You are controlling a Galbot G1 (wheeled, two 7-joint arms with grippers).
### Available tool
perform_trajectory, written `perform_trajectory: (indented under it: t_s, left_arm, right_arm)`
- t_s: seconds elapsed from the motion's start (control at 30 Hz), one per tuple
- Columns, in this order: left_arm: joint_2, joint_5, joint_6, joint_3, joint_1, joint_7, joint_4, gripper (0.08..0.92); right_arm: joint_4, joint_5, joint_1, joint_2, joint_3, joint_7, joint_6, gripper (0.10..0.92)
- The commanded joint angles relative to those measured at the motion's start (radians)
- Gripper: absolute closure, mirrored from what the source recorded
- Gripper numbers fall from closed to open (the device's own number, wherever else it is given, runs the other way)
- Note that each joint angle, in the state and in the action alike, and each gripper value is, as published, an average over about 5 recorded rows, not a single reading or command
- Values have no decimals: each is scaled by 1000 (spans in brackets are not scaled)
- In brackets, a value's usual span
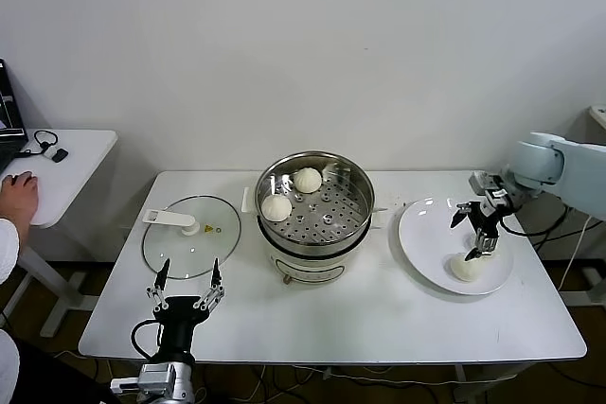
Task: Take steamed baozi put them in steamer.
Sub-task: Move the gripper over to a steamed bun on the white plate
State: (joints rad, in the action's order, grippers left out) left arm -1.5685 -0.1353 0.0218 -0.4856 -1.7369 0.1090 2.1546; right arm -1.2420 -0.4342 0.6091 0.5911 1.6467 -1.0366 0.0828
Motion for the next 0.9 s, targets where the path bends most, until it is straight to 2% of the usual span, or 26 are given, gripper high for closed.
perform_trajectory:
  t_s: [0.03,0.9]
  left_arm:
    - [-1,-11,3,-2,-3,2,-10,177]
    - [-3,-13,12,-6,-6,5,-23,177]
  right_arm:
    - [91,83,-201,-24,-143,-4,-38,203]
    - [228,151,-309,35,-227,-6,-86,203]
